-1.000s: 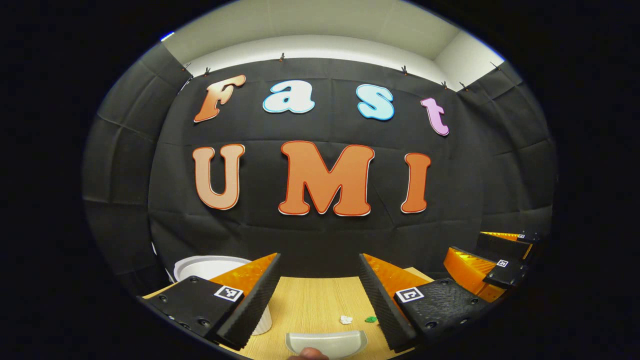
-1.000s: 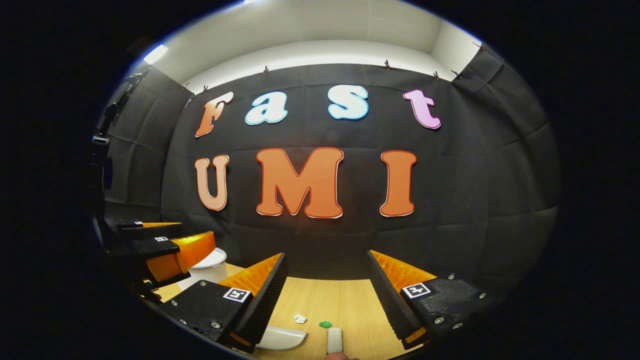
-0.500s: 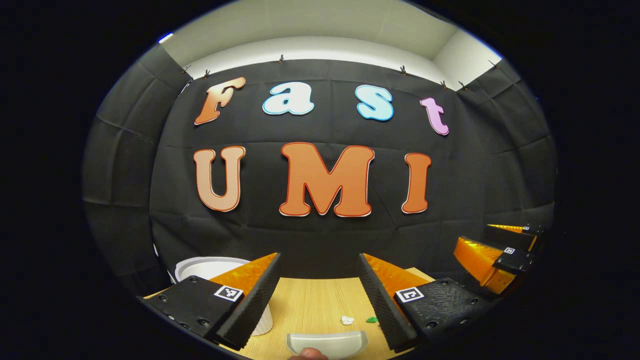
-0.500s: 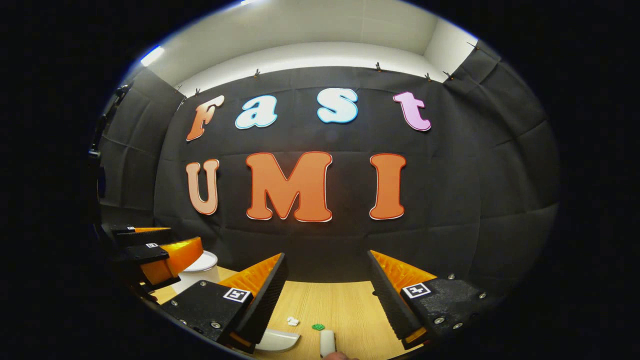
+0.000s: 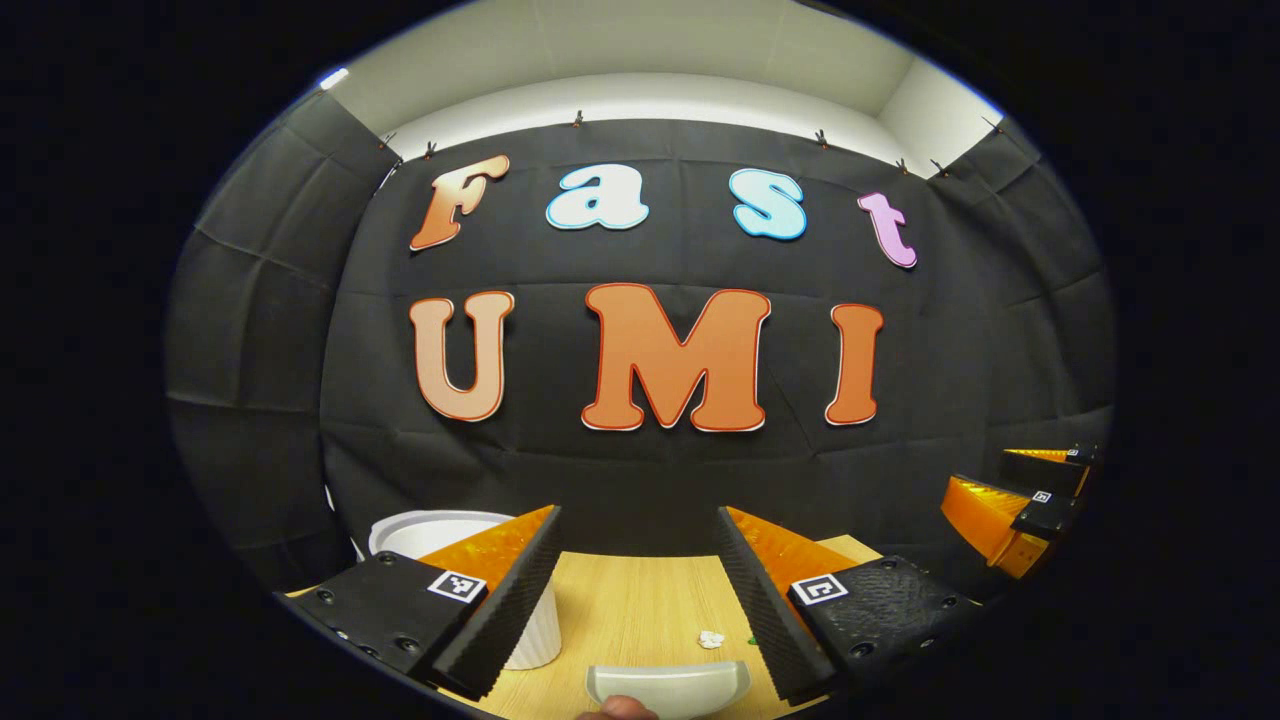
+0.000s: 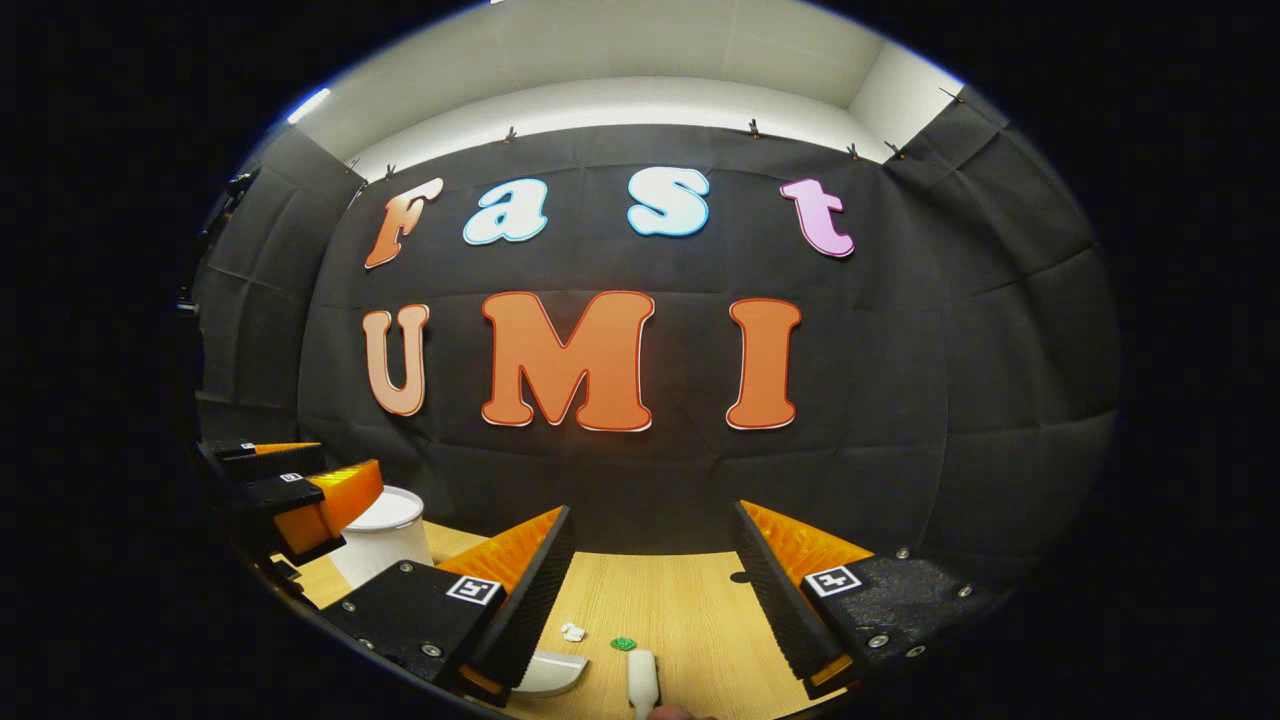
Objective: Pick up the small broom and dustpan from the desktop, sweep the trash into the dustpan with the broom, and then empty the trash into the garbage bin.
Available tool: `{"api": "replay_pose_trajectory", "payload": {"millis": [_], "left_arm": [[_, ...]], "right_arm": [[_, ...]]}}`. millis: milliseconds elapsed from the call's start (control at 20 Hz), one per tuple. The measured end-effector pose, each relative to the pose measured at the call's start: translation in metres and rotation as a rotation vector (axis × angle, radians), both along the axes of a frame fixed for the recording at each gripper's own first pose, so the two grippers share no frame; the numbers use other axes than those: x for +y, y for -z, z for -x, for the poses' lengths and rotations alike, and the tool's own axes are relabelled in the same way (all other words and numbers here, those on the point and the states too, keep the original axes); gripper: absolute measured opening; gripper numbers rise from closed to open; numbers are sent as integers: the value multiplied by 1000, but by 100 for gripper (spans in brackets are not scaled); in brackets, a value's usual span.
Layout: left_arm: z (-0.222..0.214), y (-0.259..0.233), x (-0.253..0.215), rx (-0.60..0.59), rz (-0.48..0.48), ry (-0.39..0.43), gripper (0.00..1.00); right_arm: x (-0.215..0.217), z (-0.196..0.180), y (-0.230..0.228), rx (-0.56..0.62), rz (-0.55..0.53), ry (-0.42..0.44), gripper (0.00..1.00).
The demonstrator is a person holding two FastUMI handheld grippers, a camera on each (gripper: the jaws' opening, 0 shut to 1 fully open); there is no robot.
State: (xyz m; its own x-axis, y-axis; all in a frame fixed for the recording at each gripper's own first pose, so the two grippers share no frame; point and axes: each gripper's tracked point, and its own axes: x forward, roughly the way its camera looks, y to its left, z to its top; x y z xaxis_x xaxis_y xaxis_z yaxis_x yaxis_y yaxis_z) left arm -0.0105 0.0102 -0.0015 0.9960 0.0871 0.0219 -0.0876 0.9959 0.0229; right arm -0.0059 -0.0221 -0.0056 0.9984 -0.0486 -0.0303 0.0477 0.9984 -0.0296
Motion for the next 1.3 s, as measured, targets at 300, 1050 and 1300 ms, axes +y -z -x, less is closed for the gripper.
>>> {"api": "replay_pose_trajectory", "payload": {"millis": [300, 1050, 1300], "left_arm": [[2, 3, 3, -12, -35, -14, 95], [1, 7, -2, -2, -12, 5, 94], [1, -6, -1, -37, -19, -5, 94]], "right_arm": [[9, -3, 8, 34, 2, -9, 94], [11, -9, 21, 102, -22, -14, 94], [9, -9, 15, 80, -28, -13, 94]]}}
